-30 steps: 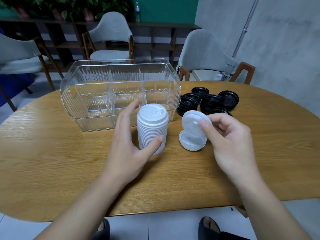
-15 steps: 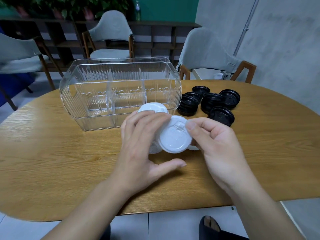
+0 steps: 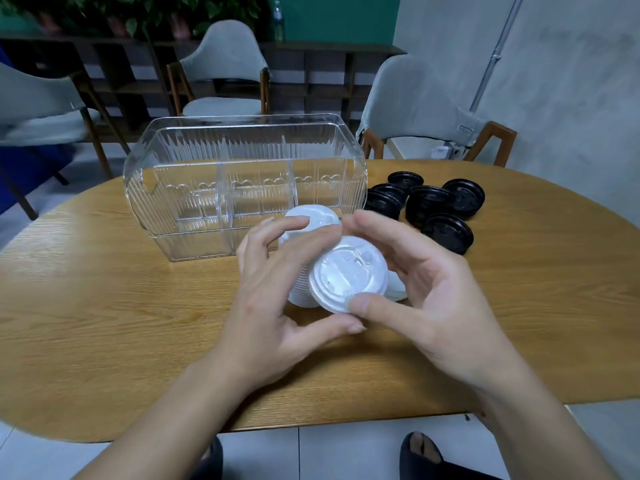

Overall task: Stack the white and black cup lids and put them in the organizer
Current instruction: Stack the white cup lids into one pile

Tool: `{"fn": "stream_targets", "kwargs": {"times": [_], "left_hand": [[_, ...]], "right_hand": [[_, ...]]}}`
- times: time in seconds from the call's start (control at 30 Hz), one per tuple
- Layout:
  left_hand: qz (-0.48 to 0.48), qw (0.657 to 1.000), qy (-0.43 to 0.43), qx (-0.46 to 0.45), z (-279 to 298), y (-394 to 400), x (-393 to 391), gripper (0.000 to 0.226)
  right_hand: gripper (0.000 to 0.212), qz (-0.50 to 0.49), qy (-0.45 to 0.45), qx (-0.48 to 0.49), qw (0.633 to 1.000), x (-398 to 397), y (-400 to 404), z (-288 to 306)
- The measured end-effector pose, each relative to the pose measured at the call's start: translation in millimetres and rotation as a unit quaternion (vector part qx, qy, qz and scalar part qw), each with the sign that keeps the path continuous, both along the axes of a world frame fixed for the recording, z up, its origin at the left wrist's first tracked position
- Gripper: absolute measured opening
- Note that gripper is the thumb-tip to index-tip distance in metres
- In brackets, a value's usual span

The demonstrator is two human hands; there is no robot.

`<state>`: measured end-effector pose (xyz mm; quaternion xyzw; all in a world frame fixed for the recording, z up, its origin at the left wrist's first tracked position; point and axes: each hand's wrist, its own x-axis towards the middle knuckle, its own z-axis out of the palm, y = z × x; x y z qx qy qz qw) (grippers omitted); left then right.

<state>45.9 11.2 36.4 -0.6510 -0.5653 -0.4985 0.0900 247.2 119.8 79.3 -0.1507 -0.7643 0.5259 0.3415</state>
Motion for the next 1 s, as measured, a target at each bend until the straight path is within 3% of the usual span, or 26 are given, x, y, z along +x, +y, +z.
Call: {"fn": "stream_targets", "kwargs": {"times": [0.23, 0.37, 0.53, 0.7, 1.0], "left_hand": [[-0.005, 1.000, -0.004, -0.016, 2.9, -2.5, -1.1, 0.095], [0.026, 0.995, -0.097, -0.019, 4.6, -0.1, -2.0, 0.100], [0.052, 0.969, -0.214, -0.114, -6.4, 11.2, -9.6, 0.110], [-0.009, 0.948, -0.288, -0.136, -7.2, 16.6, -7.4, 0.084], [-0.097, 0.940, -0.273, -0.178, -1.1, 11.3, -0.9, 0.075]], "right_hand": [[0.063, -0.040, 0.005, 0.000, 0.999, -3.7, -3.4, -1.1], [0.054, -0.117, 0.031, -0.001, 0.993, -8.1, -2.6, -5.6], [0.051, -0.168, 0.038, -0.006, 0.985, -17.1, -1.3, -6.5], [0.053, -0.183, 0.000, 0.005, 0.983, -26.9, 1.0, -12.2], [0.063, -0.158, -0.057, 0.060, 0.984, -31.8, -0.2, -13.4]]}}
